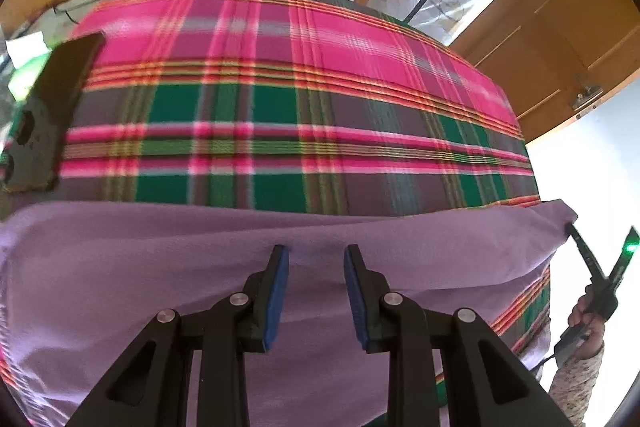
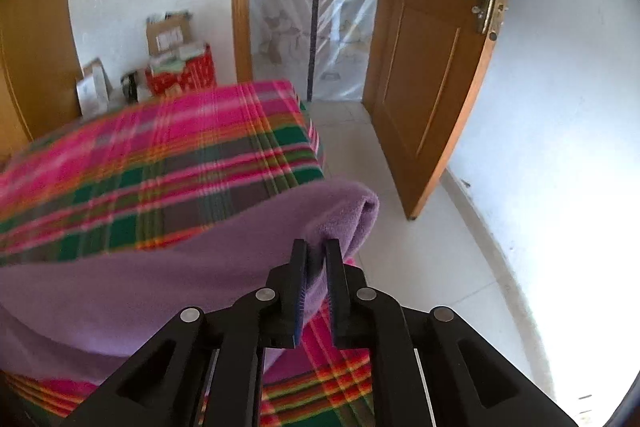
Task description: Fold clothes
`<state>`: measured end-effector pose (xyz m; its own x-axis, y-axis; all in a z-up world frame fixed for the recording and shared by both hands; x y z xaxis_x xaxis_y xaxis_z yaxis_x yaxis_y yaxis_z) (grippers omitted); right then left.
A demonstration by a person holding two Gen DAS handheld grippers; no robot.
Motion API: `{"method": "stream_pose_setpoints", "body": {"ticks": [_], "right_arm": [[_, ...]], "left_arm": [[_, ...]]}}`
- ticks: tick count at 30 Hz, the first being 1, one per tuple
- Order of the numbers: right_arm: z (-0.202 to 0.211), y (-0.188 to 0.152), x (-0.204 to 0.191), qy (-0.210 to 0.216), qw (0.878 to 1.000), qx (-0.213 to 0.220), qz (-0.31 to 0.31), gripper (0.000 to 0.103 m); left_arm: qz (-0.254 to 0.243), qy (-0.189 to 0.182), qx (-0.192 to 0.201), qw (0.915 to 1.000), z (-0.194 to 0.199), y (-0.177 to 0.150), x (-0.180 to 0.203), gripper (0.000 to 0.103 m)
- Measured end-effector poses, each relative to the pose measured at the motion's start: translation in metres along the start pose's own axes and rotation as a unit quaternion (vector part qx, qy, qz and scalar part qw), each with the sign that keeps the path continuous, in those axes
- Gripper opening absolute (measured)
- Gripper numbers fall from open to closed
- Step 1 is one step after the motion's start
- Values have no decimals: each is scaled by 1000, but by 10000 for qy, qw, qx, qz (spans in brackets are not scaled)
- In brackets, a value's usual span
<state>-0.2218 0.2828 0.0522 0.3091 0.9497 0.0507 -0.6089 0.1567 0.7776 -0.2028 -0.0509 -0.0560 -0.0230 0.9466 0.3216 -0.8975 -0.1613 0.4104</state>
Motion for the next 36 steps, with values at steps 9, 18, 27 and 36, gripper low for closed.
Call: {"method": "stream_pose_setpoints", "body": {"ticks": [9,18,27,36], "right_arm": [[20,16,-70,1570,9860,228,509,25],[-27,-14,-128,2285,9587,-697,1544,36],[-39,-32,-129,2287,9477,-1030,1976,43],[-34,-39,-130,2492,9383,-1043,2159,44]], "left_arm": [[-554,86,-222,9982,-6,7,-10,30],[-1046,-159,-420,9935,-16,6,9,34],[-1248,-136,-434,9911,-16,3,12,36],[-1399,-128,-396,9893,-18,-3,16,38]]}}
Point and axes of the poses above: each gripper's, at about its wrist camera, not at the fingertips, and z roughly against the way its jaws point, x to its right, y to its top, the point moved 9 cm from there along -z, roughly the way its jaws point, and after that the axes turned 6 degrees about x, right-handed, at the moved point
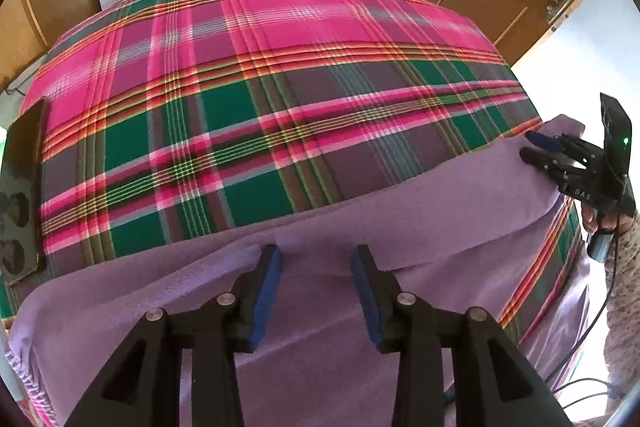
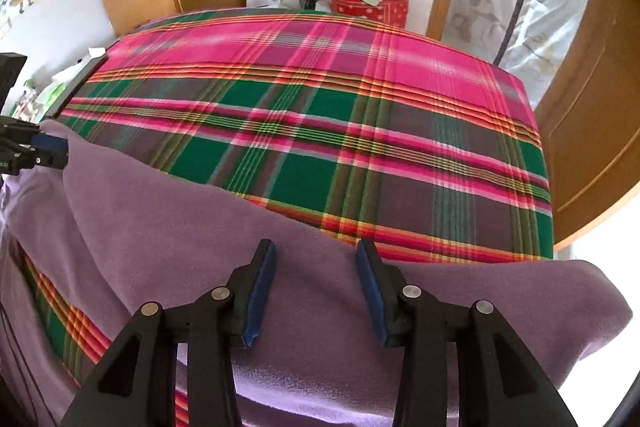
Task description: Fold clothes
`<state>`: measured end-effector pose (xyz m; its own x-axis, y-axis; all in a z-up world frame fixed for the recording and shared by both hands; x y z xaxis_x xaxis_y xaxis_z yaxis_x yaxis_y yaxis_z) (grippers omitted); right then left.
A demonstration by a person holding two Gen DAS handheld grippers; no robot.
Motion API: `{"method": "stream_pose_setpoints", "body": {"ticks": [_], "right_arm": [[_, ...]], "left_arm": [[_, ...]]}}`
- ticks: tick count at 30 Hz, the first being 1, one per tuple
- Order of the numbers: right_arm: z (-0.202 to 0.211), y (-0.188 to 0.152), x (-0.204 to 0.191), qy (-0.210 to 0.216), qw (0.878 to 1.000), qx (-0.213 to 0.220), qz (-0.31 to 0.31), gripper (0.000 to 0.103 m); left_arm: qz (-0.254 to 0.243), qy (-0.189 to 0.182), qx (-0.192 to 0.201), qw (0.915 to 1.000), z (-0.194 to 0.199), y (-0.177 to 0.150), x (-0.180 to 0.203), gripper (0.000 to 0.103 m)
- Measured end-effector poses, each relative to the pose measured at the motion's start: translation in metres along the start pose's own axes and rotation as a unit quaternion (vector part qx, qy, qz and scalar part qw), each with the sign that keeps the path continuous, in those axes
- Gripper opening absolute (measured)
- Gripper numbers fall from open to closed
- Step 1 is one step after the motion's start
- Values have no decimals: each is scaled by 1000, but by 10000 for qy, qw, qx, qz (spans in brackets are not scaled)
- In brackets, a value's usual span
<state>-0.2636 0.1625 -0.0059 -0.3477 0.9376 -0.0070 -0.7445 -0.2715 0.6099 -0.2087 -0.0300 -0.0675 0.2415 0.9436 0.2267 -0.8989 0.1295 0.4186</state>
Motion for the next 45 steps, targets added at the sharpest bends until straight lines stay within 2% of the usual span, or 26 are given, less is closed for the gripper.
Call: {"method": "stream_pose_setpoints", "body": {"ticks": [3,7,11,16,18,20,22,24,27,28,29,31,34,38,43,45], "right_arm": [[-2,4,-2,-21,10000,-17,53,40],[-2,7,-13,8,9997,26,239,9],[-4,14,-8,-184,9996,97,215,3],[3,28,3,-542,9973,493,8,0],[4,37,11,-795,9949,616,-39,0],[4,45,18,-833,9940,678,-201,0],[2,49,20,-652,9953,641,-308,0],[1,49,16,-285,9974,561,-350,1],[-1,42,8,-84,9990,394,-189,5],[-2,38,6,-43,9993,337,-129,11],[-4,36,5,-23,9995,308,-120,23],[-6,31,3,91,9995,253,-137,32],[-8,25,-1,290,9993,175,-126,35],[-16,25,-6,205,9996,132,110,39],[-18,25,-10,127,9995,150,258,39],[-16,24,-15,121,9991,151,381,29]], "left_arm": [[43,-32,14,10000,0,0,-1,38],[113,-20,36,9999,1,1,-1,38],[172,-18,54,9998,2,1,-2,38],[310,-53,196,9993,5,6,-6,38],[334,-41,285,9990,6,9,-7,38],[381,-63,317,9987,5,11,-8,38],[455,-120,330,9983,6,12,-10,38],[403,-127,336,9985,8,11,-10,38],[402,-158,356,9984,10,11,-13,38],[469,-211,365,9980,11,12,-15,38],[532,-258,374,9975,11,12,-16,38],[624,-293,394,9968,12,13,-19,38],[563,-261,390,9973,12,13,-18,38],[570,-269,394,9972,12,13,-19,38],[593,-212,336,9975,15,11,-28,38],[656,-212,397,9968,21,11,-35,38]]}}
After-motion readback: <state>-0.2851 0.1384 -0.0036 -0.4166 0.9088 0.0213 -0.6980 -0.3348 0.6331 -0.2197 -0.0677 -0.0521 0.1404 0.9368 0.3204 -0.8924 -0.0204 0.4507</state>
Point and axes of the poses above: each gripper's, at about its wrist camera, not at the fingertips, and z roughly against the way its jaws point, x to its right, y to its top, the point moved 9 cm from there along -z, roughly the way its jaws point, and after that the axes turned 6 degrees about x, right-handed, at the moved point
